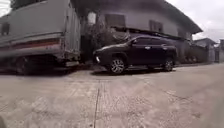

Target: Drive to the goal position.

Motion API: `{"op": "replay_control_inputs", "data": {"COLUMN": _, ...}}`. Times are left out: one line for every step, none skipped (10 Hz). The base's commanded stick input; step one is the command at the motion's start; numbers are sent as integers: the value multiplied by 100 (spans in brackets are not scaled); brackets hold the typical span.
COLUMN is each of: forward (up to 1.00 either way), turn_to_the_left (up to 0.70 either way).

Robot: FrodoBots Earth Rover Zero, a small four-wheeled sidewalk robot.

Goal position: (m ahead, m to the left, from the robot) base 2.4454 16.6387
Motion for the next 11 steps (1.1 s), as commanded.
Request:
{"op": "replay_control_inputs", "data": {"forward": 0, "turn_to_the_left": 70}}
{"op": "replay_control_inputs", "data": {"forward": 0, "turn_to_the_left": 70}}
{"op": "replay_control_inputs", "data": {"forward": 0, "turn_to_the_left": 70}}
{"op": "replay_control_inputs", "data": {"forward": 0, "turn_to_the_left": 70}}
{"op": "replay_control_inputs", "data": {"forward": 0, "turn_to_the_left": 70}}
{"op": "replay_control_inputs", "data": {"forward": 0, "turn_to_the_left": 70}}
{"op": "replay_control_inputs", "data": {"forward": 0, "turn_to_the_left": 70}}
{"op": "replay_control_inputs", "data": {"forward": 0, "turn_to_the_left": 70}}
{"op": "replay_control_inputs", "data": {"forward": 0, "turn_to_the_left": 70}}
{"op": "replay_control_inputs", "data": {"forward": 0, "turn_to_the_left": 70}}
{"op": "replay_control_inputs", "data": {"forward": 0, "turn_to_the_left": 70}}
